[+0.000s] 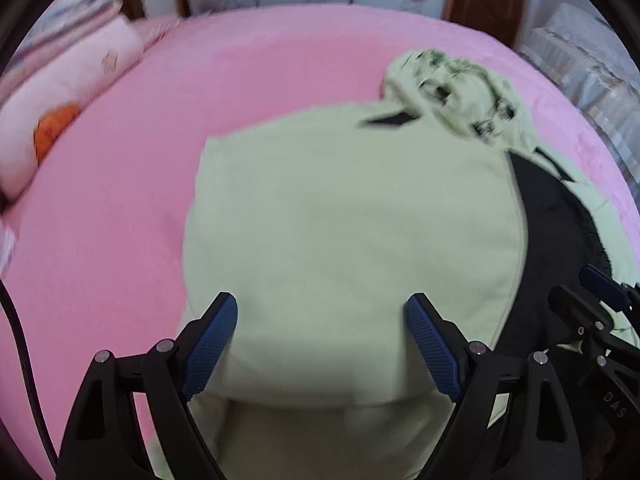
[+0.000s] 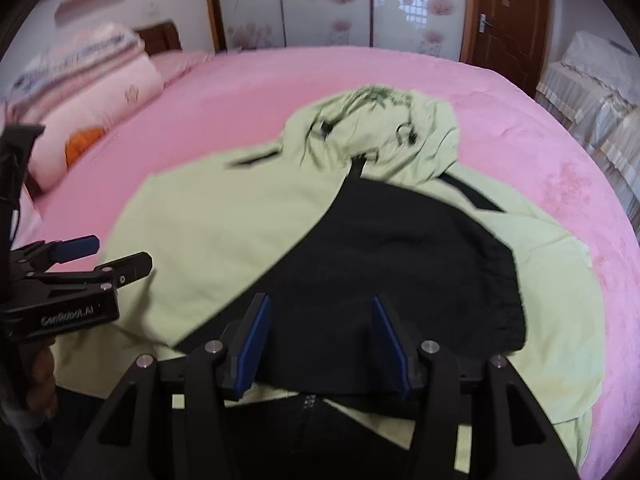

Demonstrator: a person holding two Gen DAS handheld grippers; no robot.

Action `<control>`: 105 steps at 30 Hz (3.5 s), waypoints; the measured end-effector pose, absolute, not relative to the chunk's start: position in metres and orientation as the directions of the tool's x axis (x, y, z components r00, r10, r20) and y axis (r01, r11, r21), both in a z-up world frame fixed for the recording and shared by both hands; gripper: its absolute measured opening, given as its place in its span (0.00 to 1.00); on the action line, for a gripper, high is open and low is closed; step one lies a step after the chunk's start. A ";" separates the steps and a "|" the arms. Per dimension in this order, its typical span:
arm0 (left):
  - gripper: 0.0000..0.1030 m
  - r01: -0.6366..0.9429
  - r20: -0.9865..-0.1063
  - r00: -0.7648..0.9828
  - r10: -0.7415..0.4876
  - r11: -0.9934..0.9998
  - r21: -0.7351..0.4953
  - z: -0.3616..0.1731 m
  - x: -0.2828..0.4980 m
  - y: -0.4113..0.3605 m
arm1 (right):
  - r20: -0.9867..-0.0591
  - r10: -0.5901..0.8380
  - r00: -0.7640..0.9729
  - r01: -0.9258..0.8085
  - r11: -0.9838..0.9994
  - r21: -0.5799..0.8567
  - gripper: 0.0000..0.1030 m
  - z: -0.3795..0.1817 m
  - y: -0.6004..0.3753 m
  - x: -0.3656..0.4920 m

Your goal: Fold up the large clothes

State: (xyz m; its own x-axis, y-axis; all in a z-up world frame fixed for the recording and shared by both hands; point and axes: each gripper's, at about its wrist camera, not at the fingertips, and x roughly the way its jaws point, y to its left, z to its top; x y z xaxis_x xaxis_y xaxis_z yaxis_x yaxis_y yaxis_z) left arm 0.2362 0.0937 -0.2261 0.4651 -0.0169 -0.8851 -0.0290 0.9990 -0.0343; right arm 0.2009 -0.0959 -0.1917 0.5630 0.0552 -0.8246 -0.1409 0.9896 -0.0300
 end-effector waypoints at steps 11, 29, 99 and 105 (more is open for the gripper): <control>0.89 -0.127 -0.896 0.443 0.030 0.991 -0.029 -0.253 0.228 0.151 | -0.860 -0.025 0.510 0.041 0.999 -0.004 0.29 -0.216 -0.197 0.191; 0.89 -0.086 -0.847 0.532 0.014 0.996 -0.038 -0.131 0.169 0.114 | -0.803 0.068 0.592 0.032 0.994 0.107 0.32 -0.112 -0.203 0.115; 0.64 -0.036 -0.896 0.400 -0.192 0.974 -0.224 -0.248 -0.104 0.247 | -0.854 0.240 0.462 0.130 0.934 0.333 0.41 -0.216 -0.346 -0.168; 0.42 -0.012 -0.886 0.412 -0.215 0.970 -0.241 -0.245 -0.107 0.249 | -0.853 0.247 0.461 0.106 0.938 0.329 0.41 -0.212 -0.344 -0.171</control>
State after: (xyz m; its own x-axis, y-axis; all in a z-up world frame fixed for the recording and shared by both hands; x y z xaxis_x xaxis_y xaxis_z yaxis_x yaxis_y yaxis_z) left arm -0.1069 0.2495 -0.2453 0.4121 -0.2146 -0.8855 -0.0122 0.9705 -0.2408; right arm -0.1707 -0.3436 -0.2118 0.4606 0.2471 -0.8525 0.1062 0.9382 0.3293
